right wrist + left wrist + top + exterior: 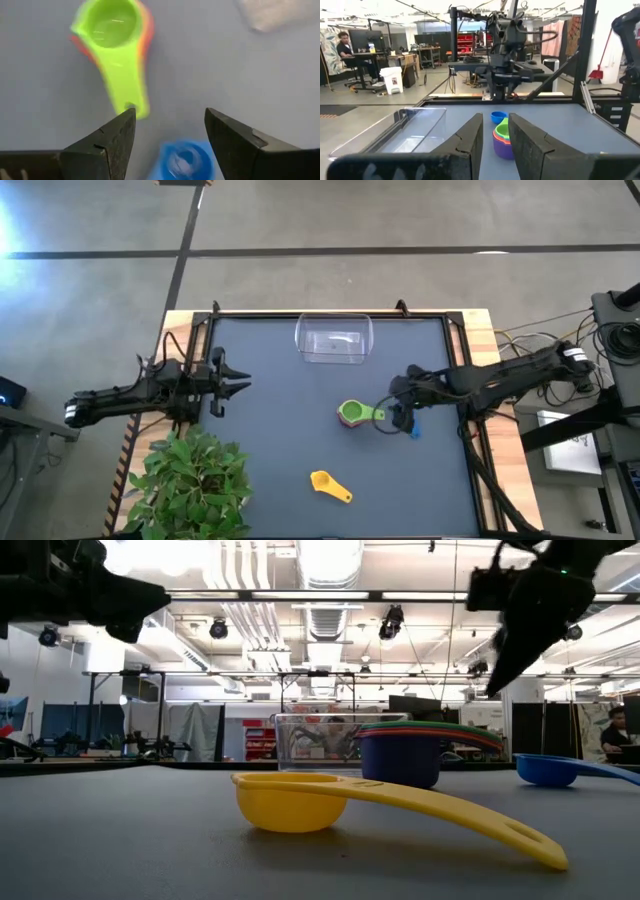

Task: Nest measuring cups in basket
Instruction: Stack the blue measuring cup on top of the green measuring cup

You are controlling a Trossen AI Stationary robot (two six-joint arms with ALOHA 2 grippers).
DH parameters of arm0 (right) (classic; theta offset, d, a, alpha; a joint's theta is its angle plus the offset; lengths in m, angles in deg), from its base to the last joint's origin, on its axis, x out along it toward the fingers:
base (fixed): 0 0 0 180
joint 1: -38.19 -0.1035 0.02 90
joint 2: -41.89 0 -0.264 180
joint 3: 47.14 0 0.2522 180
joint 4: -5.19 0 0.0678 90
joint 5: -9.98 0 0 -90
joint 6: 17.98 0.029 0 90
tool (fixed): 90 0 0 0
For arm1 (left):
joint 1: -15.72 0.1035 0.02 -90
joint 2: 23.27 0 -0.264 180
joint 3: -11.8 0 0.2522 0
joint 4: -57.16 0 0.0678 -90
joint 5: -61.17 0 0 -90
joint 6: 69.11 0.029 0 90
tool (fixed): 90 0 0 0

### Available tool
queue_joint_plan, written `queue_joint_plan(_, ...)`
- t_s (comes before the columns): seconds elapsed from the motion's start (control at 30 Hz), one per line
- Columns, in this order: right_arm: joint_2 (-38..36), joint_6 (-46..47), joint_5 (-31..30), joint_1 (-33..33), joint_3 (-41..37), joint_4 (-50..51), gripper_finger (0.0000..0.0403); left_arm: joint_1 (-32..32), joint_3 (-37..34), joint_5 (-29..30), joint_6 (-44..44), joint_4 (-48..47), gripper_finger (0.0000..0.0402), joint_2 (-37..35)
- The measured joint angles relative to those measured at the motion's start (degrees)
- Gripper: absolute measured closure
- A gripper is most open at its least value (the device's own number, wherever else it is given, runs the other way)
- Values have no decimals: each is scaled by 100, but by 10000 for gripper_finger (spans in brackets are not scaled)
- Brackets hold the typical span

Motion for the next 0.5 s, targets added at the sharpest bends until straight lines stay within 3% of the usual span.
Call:
queue_joint_plan(0.23,-957,1276,-201,-14,-777,214,191,0,-361,0,-71,255,327,-453)
queue_joint_plan(0.5,-1241,2139,-196,-14,-1643,-188,198,0,-588,-2,-66,265,327,-755)
